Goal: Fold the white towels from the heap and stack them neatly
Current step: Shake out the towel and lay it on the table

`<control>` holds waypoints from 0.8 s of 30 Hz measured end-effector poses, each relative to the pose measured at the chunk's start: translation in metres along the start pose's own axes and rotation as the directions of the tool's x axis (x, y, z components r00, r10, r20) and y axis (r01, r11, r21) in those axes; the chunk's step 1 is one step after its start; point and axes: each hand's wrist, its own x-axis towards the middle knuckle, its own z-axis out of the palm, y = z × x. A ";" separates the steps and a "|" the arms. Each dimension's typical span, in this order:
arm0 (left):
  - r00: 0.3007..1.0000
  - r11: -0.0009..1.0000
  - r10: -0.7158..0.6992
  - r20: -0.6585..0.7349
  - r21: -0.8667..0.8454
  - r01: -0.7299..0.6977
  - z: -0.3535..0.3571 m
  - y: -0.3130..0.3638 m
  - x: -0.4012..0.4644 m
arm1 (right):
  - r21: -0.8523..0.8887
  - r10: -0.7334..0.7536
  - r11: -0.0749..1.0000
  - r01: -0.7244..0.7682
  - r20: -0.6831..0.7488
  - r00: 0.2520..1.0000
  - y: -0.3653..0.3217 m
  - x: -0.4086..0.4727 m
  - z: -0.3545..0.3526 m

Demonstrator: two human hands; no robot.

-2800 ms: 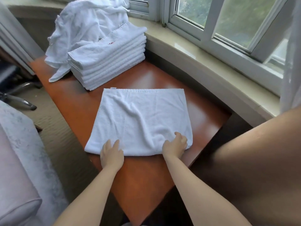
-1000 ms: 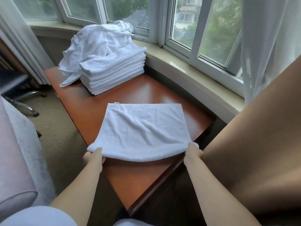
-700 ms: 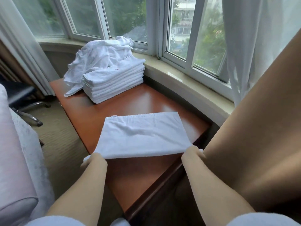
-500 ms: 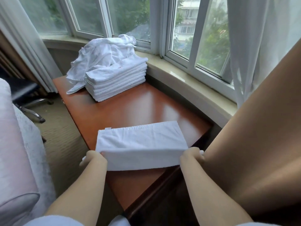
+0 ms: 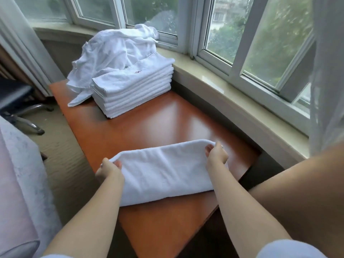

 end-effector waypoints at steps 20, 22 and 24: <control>0.867 0.000 0.299 0.398 0.909 -0.417 -0.061 -0.044 0.025 | -0.883 -0.259 0.464 -0.074 -0.215 0.942 0.058 0.008 -0.043; 0.940 0.164 0.232 0.250 0.943 -0.291 -0.076 -0.046 0.021 | -0.893 -0.246 0.441 -0.086 -0.212 0.946 0.056 0.007 -0.056; 0.976 0.319 0.146 0.164 0.926 -0.203 -0.087 -0.048 0.023 | -0.906 -0.225 0.412 -0.097 -0.205 0.953 0.052 0.002 -0.066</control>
